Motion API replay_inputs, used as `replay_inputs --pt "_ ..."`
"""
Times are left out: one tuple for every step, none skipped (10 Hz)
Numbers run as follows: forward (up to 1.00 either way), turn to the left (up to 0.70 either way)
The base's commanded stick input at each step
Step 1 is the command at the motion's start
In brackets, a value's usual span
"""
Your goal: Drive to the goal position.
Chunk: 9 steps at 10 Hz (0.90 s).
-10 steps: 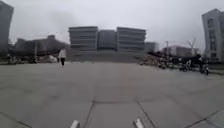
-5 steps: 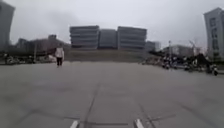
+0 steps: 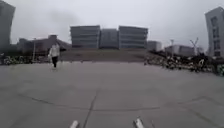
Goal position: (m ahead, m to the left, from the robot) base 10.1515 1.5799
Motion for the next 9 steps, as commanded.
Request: replay_inputs --pt "1.0 -0.29" --pt "1.0 -0.38" --pt "1.0 -0.35" --pt "1.0 -0.23" --pt "1.0 -0.01" --pt "1.0 0.0" --pt "1.0 0.0" --pt "1.0 -0.25" --pt "1.0 -0.24"
